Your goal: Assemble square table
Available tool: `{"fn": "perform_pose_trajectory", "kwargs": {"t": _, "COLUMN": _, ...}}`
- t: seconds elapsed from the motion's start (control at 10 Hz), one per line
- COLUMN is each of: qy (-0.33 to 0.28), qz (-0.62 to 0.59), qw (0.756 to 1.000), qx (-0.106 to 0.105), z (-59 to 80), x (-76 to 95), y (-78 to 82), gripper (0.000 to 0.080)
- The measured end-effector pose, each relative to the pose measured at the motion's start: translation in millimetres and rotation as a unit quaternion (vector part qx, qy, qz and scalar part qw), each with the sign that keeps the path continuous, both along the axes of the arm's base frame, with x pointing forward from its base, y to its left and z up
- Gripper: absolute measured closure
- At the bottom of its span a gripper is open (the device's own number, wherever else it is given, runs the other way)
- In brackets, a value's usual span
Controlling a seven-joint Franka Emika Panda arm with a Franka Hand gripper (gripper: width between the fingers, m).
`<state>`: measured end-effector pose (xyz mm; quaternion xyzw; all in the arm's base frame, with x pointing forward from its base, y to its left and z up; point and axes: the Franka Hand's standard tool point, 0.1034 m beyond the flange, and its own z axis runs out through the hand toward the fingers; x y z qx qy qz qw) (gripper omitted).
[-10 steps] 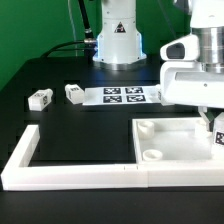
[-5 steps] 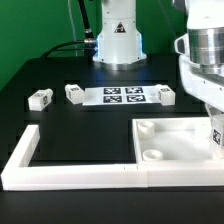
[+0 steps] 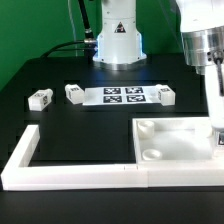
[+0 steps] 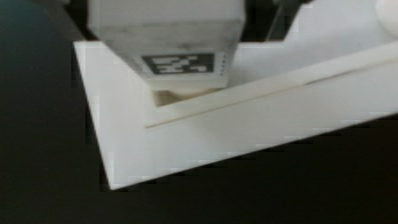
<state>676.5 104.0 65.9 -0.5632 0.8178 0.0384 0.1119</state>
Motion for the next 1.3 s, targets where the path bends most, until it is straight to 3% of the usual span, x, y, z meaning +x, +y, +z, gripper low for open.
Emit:
{"fn": "perform_pose_trajectory", "kwargs": {"t": 0.2, "qy": 0.007, "qz": -0.081, "qw": 0.997, "qx": 0.010, "z": -0.1, "x": 1.3, "y": 0.6, "gripper": 0.0506}}
{"fn": "perform_pose_trajectory", "kwargs": {"t": 0.7, "qy": 0.005, "qz": -0.074, "qw": 0.997, "qx": -0.002, "z": 0.2, "x": 1.0, "y": 0.5, "gripper": 0.0499}}
{"fn": "perform_pose_trajectory", "kwargs": {"t": 0.9, "qy": 0.004, "qz": -0.074, "qw": 0.997, "qx": -0.002, "z": 1.4, "x": 1.4, "y": 0.8, "gripper": 0.0193}}
{"fn": "perform_pose_trajectory", "kwargs": {"t": 1.0, "qy": -0.007, "qz": -0.066, "qw": 0.998, "qx": 0.000, "z": 14.1, "x": 3.8, "y": 3.1, "gripper": 0.0163}}
{"fn": "perform_pose_trajectory", "kwargs": {"t": 1.2, "qy": -0.032, "qz": -0.051, "qw": 0.998, "qx": 0.008, "z": 57.1, "x": -1.3, "y": 3.7, "gripper": 0.0152}}
{"fn": "perform_pose_trajectory", "kwargs": {"t": 1.3, "qy": -0.035, "qz": -0.051, "qw": 0.998, "qx": 0.009, "z": 63.8, "x": -1.4, "y": 2.8, "gripper": 0.0152}}
